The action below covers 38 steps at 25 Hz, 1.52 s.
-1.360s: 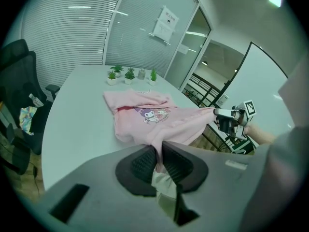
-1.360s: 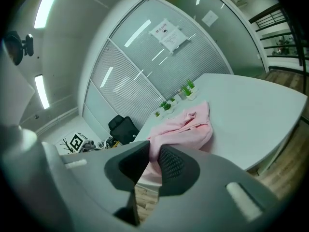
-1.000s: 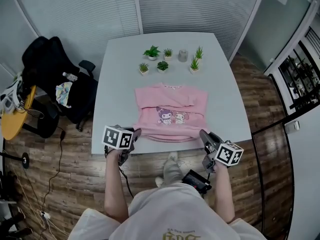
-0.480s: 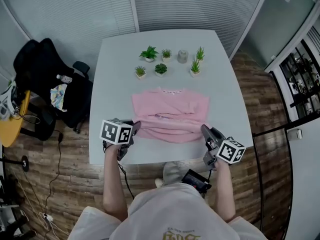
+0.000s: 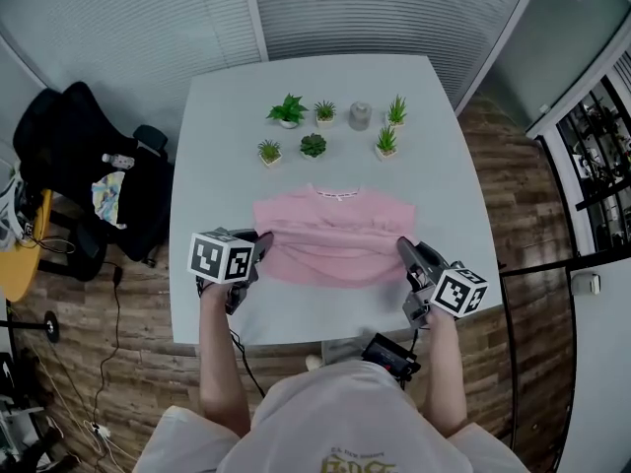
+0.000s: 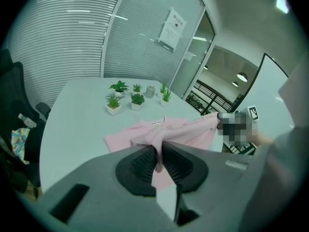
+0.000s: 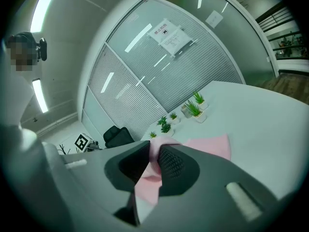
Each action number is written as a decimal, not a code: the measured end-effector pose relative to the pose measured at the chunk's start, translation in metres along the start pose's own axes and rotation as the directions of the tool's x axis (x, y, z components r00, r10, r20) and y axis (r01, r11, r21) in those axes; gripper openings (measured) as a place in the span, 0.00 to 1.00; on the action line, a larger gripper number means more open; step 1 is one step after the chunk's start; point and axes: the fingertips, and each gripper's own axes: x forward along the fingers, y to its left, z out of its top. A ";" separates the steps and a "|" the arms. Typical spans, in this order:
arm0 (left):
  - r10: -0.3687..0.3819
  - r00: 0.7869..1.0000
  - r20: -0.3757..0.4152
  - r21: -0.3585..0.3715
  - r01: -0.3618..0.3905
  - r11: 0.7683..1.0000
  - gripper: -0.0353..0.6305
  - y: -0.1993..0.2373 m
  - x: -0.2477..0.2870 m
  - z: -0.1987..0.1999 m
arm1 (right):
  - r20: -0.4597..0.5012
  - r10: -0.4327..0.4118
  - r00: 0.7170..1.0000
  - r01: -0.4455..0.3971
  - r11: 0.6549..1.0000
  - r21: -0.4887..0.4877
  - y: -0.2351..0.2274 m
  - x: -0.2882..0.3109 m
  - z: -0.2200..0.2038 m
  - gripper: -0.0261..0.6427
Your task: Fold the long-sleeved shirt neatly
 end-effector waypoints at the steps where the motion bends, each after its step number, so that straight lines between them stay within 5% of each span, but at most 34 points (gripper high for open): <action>1: 0.001 1.000 0.002 -0.003 -0.001 1.000 0.11 0.003 0.003 0.005 | -0.001 0.004 1.000 -0.004 1.000 -0.001 -0.002 0.005 0.004 0.12; 22: 0.111 0.994 0.016 -0.152 -0.107 0.983 0.11 0.078 0.096 0.056 | -0.105 0.029 0.994 -0.018 0.995 0.103 -0.081 0.104 0.024 0.12; 30: 0.127 0.991 0.049 -0.320 -0.105 0.942 0.12 0.105 0.137 0.060 | -0.139 0.016 0.990 0.015 0.975 0.220 -0.125 0.134 0.015 0.15; 34: 0.156 0.985 0.072 -0.315 -0.126 0.941 0.34 0.109 0.146 0.065 | -0.119 0.013 0.993 0.019 0.964 0.266 -0.138 0.140 0.018 0.31; 38: 0.272 0.953 0.132 -0.235 -0.236 0.943 0.51 0.117 0.135 0.077 | -0.132 -0.005 0.991 0.035 0.974 0.224 -0.141 0.137 0.017 0.35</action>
